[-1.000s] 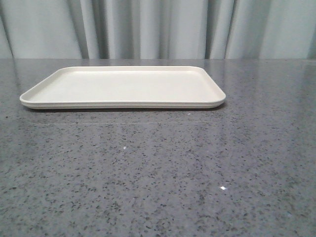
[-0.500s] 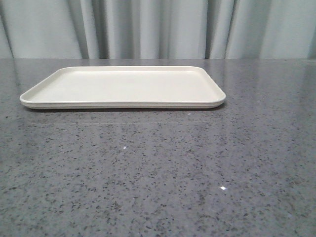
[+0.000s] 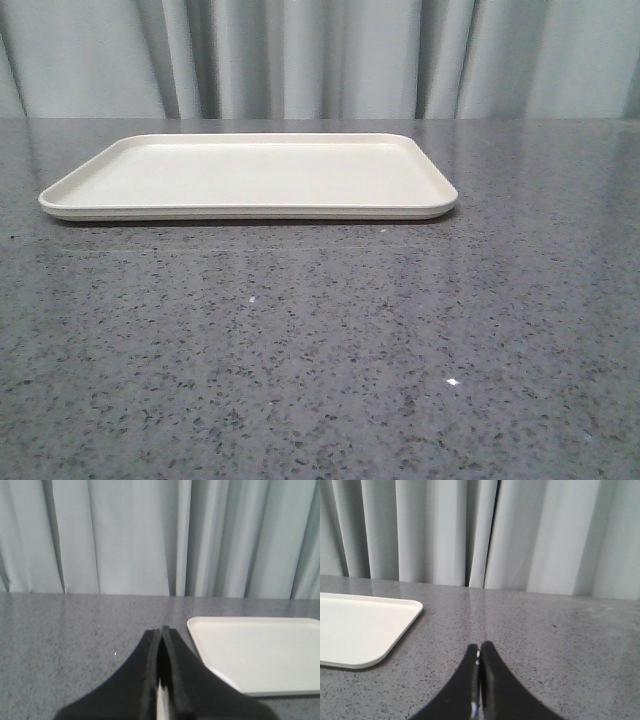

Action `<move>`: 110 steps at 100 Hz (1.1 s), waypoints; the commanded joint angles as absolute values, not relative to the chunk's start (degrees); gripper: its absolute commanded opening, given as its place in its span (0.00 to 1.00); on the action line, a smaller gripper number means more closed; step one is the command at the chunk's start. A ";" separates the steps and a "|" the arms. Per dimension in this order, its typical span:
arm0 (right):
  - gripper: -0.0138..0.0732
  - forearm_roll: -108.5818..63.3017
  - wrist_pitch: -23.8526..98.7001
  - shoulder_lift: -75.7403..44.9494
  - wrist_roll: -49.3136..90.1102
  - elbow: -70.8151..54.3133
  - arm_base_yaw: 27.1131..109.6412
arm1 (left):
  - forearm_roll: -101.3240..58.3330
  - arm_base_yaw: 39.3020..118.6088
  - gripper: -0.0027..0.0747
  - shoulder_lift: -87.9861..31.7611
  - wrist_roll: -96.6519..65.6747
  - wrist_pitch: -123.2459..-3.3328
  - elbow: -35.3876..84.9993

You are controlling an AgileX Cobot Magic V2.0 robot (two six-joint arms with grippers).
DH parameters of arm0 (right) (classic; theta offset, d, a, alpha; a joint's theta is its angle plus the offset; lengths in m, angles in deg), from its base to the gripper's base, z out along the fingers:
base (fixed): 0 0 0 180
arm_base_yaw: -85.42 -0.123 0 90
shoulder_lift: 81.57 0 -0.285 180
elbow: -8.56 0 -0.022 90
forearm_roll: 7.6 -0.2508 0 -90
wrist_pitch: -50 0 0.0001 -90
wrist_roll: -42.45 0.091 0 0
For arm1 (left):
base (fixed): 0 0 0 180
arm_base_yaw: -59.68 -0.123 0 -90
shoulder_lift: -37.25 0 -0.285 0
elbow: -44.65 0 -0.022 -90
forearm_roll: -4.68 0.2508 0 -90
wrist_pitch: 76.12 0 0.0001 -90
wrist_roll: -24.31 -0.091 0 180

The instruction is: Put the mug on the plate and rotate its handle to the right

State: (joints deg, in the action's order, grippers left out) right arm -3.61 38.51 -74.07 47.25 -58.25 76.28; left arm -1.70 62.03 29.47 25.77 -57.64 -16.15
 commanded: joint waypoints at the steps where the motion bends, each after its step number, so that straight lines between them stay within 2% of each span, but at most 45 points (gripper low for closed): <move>1: 0.08 -3.67 36.18 -70.98 47.13 -51.36 76.49 | -2.40 61.93 0.01 26.48 25.87 -58.44 -9.74; 15: 0.08 -3.67 29.22 -64.74 46.86 -43.11 76.49 | -2.63 61.93 0.01 19.34 26.25 -51.66 -1.07; 41: 0.08 -3.67 15.37 -52.74 46.86 -28.11 76.49 | -4.10 61.93 0.01 4.23 26.25 -29.81 17.16; 60: 0.08 -3.95 4.89 -45.67 46.86 -19.46 76.49 | -5.18 61.93 0.01 -3.83 26.25 -18.10 24.83; 69: 0.08 -4.57 1.89 -43.49 46.86 -17.68 76.49 | -6.05 61.93 0.01 -5.52 26.25 -17.27 25.51; 110: 0.09 -4.75 1.95 -42.49 46.86 -17.81 76.49 | -6.95 61.93 0.01 -7.28 26.25 -17.38 25.51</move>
